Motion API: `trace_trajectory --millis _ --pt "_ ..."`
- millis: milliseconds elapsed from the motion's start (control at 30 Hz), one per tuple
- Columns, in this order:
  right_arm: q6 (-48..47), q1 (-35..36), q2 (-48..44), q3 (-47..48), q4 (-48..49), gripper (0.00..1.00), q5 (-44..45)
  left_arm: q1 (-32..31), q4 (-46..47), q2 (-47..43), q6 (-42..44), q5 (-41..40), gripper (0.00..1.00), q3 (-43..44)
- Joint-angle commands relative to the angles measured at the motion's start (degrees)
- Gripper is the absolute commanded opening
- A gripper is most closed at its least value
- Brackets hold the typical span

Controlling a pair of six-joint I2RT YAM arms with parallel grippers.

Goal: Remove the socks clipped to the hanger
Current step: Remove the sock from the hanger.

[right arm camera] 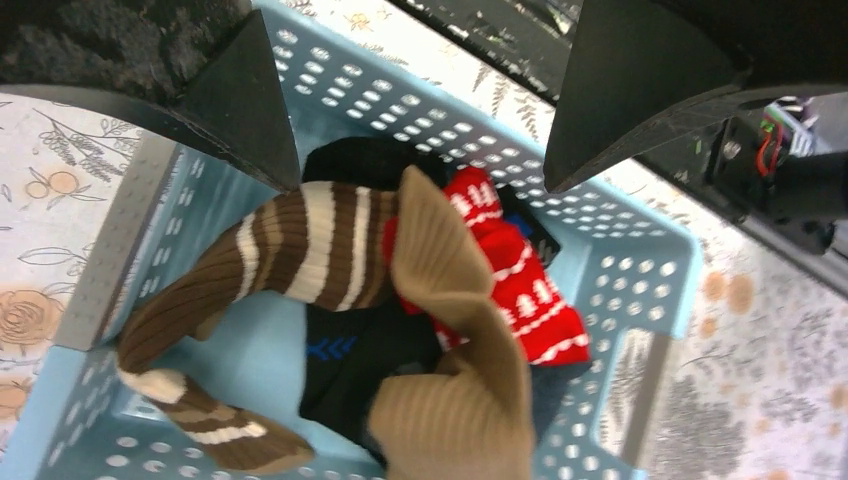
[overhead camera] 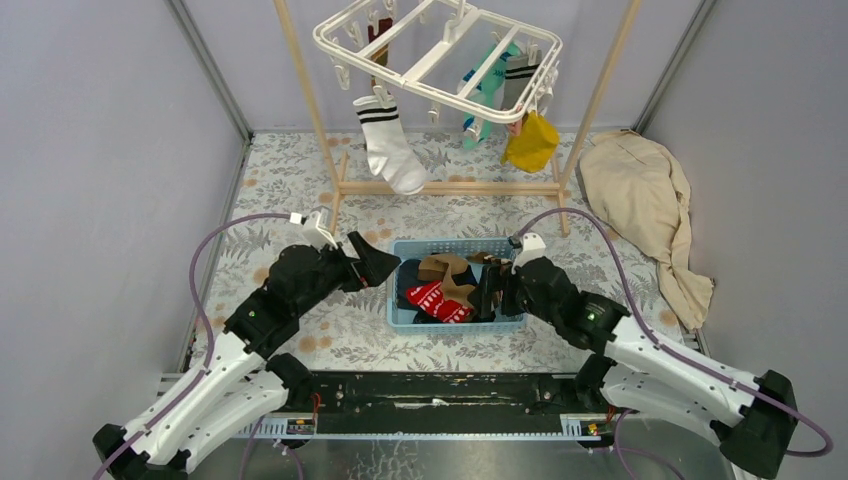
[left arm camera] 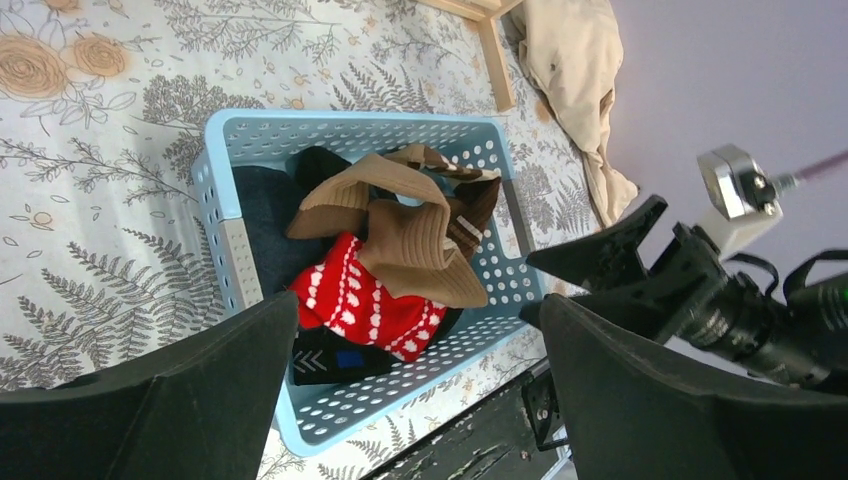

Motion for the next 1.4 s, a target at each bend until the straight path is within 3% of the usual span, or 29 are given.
trace_trajectory --millis 0,267,633,867,1067,1200,1367 --pt "-1.57 -6.44 3.04 2.84 3.65 1.00 -4.14 0.20 9.87 -0.39 -0.47 2.79 0.99 -4.92" --pt "-2.47 -21.13 2.20 6.01 6.08 1.00 -8.52 0.19 12.28 -2.17 -1.69 4.98 0.99 -8.08" --pt "0.07 -37.34 6.01 5.55 29.69 0.87 -24.43 0.24 10.28 -2.90 -1.19 5.72 0.99 -6.44" --pt "5.94 -46.48 8.15 4.51 44.33 0.76 -34.73 0.19 9.52 -4.19 -1.93 5.65 0.99 -7.12" --pt "8.42 -47.27 13.69 9.33 52.42 0.59 -40.93 0.19 9.60 -3.28 -1.95 6.34 0.99 -6.55" --pt "8.68 -47.33 16.57 12.30 55.10 0.60 -42.30 0.24 9.33 -2.96 -1.94 6.62 0.99 -6.28" --pt "4.78 -47.27 17.74 15.91 52.88 0.75 -42.25 0.19 8.55 -3.45 -2.11 6.64 0.99 -6.17"
